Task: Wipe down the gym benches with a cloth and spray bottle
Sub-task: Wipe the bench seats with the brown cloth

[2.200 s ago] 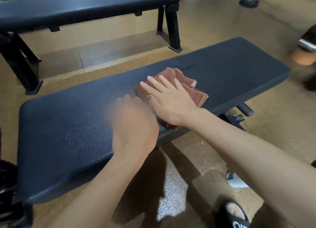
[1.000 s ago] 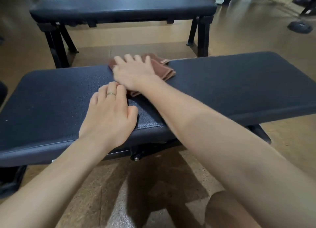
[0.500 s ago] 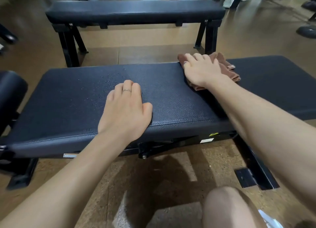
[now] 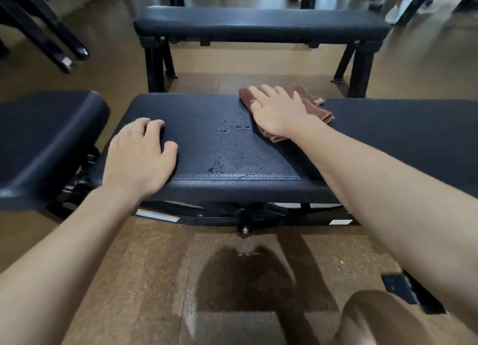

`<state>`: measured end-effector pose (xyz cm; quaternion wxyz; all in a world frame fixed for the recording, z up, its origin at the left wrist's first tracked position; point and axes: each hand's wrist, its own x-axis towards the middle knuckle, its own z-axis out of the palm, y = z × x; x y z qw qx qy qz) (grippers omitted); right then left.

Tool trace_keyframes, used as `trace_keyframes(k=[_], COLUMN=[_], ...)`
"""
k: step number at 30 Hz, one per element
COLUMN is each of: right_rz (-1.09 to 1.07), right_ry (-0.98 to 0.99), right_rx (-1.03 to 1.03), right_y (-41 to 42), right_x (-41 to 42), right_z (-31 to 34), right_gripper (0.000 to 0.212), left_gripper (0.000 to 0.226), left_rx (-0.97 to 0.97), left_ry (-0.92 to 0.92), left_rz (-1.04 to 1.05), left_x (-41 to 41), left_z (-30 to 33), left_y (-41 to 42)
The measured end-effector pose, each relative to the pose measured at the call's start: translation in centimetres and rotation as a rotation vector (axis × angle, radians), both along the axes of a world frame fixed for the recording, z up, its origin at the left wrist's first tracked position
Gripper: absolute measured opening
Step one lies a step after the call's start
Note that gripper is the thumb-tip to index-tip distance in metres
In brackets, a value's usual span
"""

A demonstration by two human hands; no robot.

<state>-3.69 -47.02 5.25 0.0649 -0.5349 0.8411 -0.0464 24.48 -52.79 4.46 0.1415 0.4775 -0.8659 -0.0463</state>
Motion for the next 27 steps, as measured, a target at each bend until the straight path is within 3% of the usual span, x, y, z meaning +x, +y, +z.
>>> trace_keyframes(k=[9, 13, 20, 27], right_rz=[0.236, 0.237, 0.071, 0.365], right_ry=[0.010, -0.001, -0.028, -0.043], right_rx=[-0.048, -0.051, 0.004, -0.036], right_y=[11.3, 8.1, -5.2, -5.6], right_x=[8.0, 6.8, 4.7, 12.3], right_z=[0.1, 0.4, 0.7, 0.3], right_gripper=[0.061, 0.055, 0.055, 0.053], left_gripper=[0.070, 0.068, 0.070, 0.063], left_rx=[-0.016, -0.026, -0.020, -0.004], left_ry=[-0.065, -0.074, -0.089, -0.033], left_rz=[-0.016, -0.010, -0.005, 0.010], left_x=[-0.2, -0.4, -0.3, -0.6], left_z=[-0.6, -0.7, -0.5, -0.7], left_y=[0.0, 0.2, 0.5, 0.5])
